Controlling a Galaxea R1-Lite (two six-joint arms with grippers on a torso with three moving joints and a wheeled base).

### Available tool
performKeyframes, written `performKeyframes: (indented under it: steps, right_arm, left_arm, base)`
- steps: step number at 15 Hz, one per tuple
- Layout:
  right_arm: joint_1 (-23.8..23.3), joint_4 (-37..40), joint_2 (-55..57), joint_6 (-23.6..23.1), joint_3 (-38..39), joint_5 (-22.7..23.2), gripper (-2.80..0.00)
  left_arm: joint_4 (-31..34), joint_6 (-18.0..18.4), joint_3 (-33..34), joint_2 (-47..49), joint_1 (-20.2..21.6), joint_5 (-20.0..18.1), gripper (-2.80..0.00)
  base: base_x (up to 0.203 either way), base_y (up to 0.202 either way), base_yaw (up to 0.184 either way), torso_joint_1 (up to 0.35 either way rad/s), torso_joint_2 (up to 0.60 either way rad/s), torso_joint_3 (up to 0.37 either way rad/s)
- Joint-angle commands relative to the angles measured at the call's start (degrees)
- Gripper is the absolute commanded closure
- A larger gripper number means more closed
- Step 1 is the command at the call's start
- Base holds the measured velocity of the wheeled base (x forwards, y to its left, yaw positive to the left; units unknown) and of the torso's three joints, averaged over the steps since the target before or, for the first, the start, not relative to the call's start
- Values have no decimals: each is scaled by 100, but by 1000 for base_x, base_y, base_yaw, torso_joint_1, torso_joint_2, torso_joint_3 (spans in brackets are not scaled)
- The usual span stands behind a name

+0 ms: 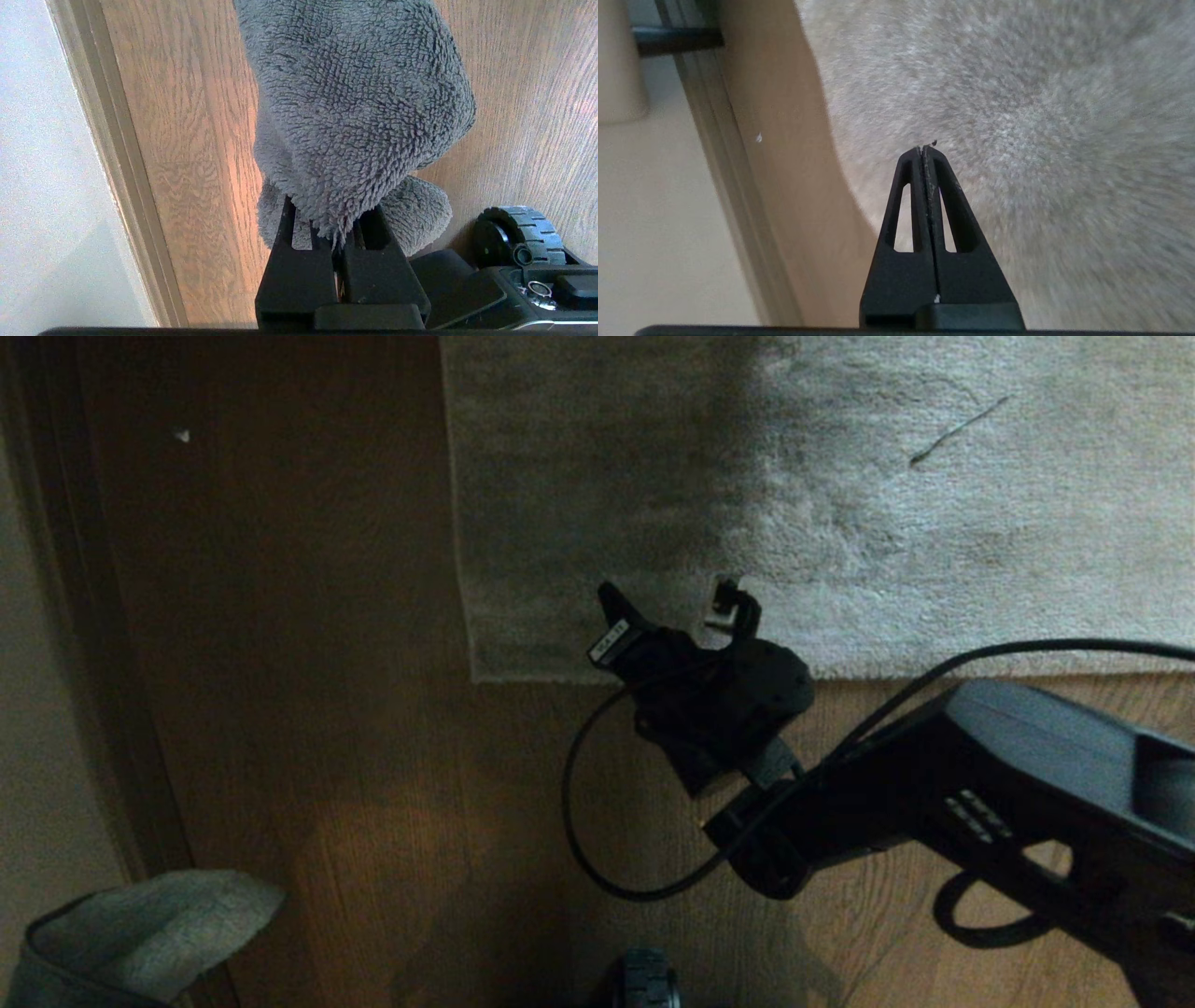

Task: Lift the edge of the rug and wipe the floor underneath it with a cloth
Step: Lay down the carpet, then put down the rag

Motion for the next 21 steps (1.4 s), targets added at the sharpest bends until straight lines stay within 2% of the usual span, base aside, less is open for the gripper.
performKeyframes:
  steps: [1,4,6,7,12,14,15,18,21]
  right_arm:
    - [66,172,-1032,-11,929,15,0]
    - [63,635,-2235,-425,2597,-23,0]
    - [-154,817,-3027,-752,3601,-98,0]
    - [-463,916,-3400,-946,4128,-120,0]
    - [-2871,1431,-5315,-1691,6124,-127,0]
    - [-3695,1836,-6273,-1953,6628,29,0]
    - [-3931,2071,-6752,-2050,6790,172,0]
    - [-4244,3372,-8415,-2430,7080,551,0]
    - [-4365,5356,-10423,-2741,7165,938,0]
  left_arm:
    - [1,-2,0,0,1,0,0]
    - [1,-2,0,0,1,0,0]
    - [1,-2,0,0,1,0,0]
    - [1,-2,0,0,1,0,0]
    - [1,-2,0,0,1,0,0]
    - [1,-2,0,0,1,0,0]
    - [1,-2,0,0,1,0,0]
    - [1,-2,0,0,1,0,0]
    - [1,-2,0,0,1,0,0]
  base:
    - [0,0,0,0,0,0]
    - [0,0,0,0,0,0]
    - [0,0,0,0,0,0]
    - [0,0,0,0,0,0]
    - [0,0,0,0,0,0]
    - [0,0,0,0,0,0]
    - [0,0,0,0,0,0]
    - [0,0,0,0,0,0]
    - [0,0,0,0,0,0]
